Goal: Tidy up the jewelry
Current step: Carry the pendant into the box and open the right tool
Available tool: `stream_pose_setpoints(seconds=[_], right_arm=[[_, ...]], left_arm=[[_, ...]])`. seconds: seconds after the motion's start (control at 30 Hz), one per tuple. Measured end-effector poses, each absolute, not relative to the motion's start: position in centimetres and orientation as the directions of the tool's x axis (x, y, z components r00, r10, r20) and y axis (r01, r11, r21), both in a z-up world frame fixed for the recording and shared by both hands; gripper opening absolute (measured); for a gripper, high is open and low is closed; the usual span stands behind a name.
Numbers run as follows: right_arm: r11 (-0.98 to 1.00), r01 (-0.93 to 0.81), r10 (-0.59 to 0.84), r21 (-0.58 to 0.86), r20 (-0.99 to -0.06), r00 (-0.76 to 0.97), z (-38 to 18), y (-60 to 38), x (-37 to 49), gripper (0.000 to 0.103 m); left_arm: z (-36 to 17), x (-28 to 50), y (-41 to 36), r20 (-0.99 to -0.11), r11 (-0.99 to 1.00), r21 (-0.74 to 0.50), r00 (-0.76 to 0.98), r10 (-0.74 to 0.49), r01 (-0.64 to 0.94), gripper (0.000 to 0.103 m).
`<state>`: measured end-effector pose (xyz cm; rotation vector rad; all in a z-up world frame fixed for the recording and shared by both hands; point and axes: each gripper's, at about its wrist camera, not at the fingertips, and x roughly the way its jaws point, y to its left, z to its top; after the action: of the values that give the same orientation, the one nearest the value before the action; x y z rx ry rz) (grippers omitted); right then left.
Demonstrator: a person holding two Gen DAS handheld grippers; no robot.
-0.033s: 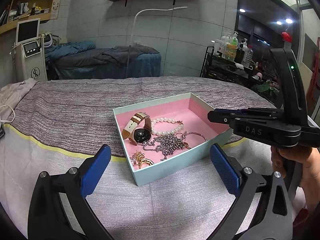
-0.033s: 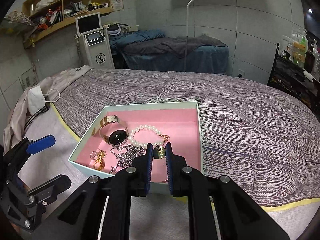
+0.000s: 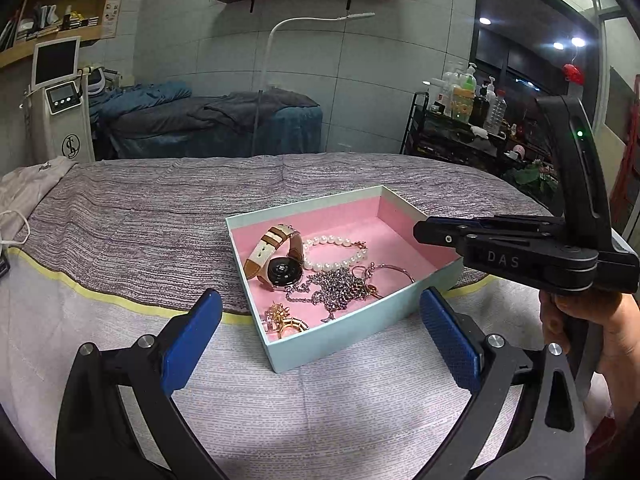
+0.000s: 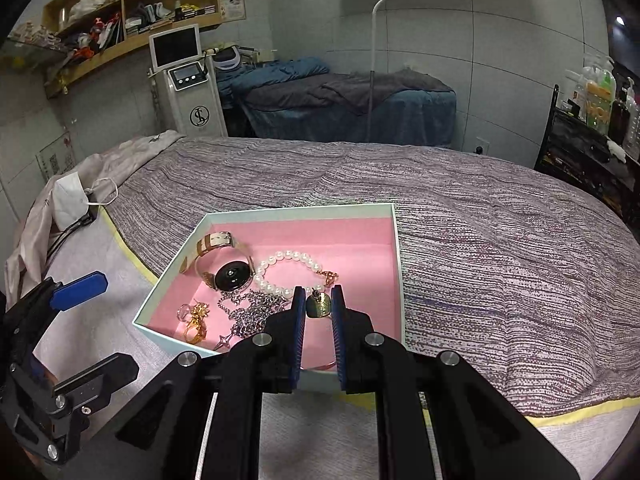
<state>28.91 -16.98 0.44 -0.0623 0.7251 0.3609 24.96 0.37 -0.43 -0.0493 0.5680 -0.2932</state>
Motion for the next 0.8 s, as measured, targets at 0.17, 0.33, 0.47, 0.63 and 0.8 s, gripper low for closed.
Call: stream_pose_setpoints(seconds=[0.17,0.33,0.47,0.63,0.8], right_arm=[[0.938,-0.342,0.284,0.049,-0.673,0.683,0.1,-16.4,30.0,0.013],[0.943,-0.328,0.277,0.053,-0.673,0.686,-0.2,-16.4,30.6,0.019],[0.946,-0.319,0.276,0.056,-0.654,0.705,0.0,-16.7,30.5,0.044],[0.947,-0.318,0.282,0.054,-0.619,0.733,0.5,-16.8,30.2,0.078],[0.960,-0.278,0.243,0.025,-0.567,0.787,1.3,-17.1,29.4,0.097]], left_arm=[[-0.8,25.3,0.3,-0.531,0.957,-0.126,0.798,-0.286,0.260,0.097],[-1.1,25.4,0.3,-0.531,0.957,-0.132,0.797,-0.288,0.258,0.097],[-1.2,25.5,0.4,-0.536,0.957,-0.131,0.794,-0.288,0.259,0.097],[-1.3,25.3,0.4,-0.534,0.958,-0.133,0.796,-0.284,0.253,0.097],[-1.4,24.7,0.7,-0.537,0.961,-0.125,0.798,-0.274,0.247,0.097]])
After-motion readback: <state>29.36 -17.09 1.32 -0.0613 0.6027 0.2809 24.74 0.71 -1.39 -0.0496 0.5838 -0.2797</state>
